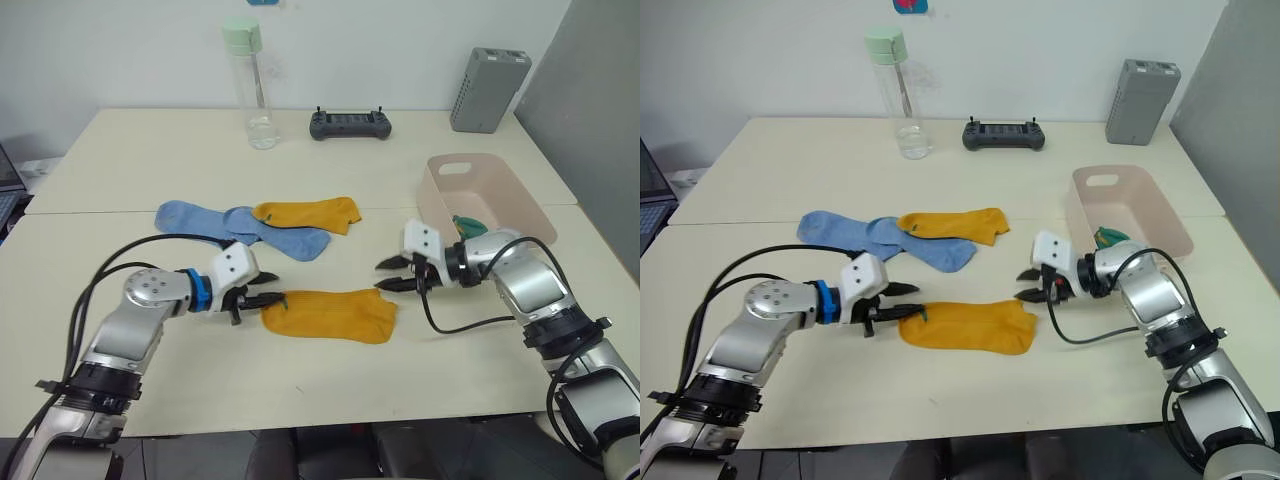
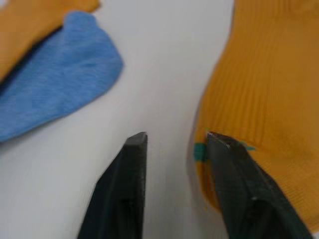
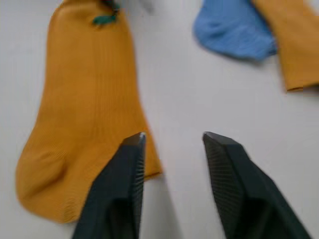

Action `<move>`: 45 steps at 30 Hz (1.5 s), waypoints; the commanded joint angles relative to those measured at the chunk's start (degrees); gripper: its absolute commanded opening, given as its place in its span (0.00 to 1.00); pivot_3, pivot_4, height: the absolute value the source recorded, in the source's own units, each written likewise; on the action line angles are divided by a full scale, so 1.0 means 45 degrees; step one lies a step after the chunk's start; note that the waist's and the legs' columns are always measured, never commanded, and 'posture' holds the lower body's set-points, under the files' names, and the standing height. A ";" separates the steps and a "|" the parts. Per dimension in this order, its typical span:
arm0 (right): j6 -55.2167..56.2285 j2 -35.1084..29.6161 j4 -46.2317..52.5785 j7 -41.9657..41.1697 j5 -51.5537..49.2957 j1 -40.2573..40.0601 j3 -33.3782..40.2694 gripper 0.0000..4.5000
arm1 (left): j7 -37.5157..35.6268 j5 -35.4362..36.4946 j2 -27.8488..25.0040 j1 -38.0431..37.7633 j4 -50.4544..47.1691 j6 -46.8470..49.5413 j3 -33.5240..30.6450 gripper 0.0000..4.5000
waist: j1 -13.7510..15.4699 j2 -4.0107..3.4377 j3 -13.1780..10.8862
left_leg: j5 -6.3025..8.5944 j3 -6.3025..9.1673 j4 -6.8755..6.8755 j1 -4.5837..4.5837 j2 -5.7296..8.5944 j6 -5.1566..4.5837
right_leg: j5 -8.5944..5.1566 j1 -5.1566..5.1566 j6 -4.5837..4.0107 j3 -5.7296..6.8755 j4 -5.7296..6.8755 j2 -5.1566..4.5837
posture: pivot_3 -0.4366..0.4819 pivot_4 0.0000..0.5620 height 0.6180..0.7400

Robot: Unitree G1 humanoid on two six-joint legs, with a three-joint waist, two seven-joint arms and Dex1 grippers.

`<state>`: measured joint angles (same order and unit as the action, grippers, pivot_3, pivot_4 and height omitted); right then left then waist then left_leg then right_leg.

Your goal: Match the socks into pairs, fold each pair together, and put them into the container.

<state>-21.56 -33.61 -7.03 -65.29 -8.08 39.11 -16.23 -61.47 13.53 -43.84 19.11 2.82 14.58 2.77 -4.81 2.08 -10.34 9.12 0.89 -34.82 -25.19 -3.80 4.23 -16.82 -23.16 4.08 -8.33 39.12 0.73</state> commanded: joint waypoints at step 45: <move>0.1277 -0.0396 0.4349 0.2013 -0.0437 -0.6232 0.0381 0.00 | 0.0467 -0.0445 0.0042 -0.4026 -0.1546 -0.2758 -0.0616 0.01 | 0.0072 0.0012 0.0019 | -0.0006 -0.0021 -0.0025 0.0060 0.0013 -0.0001 | -0.0050 0.0053 -0.0027 -0.0044 -0.0011 -0.0014 | 0.48 0.27 1.00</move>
<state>-16.45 -34.30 11.08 -55.34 -9.66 11.48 -16.60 -59.62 12.12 -42.93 1.54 -4.08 3.02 0.77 -4.48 2.13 -10.25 9.09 0.79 -34.93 -24.91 -3.74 4.22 -17.04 -22.89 3.96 -8.53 39.05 0.67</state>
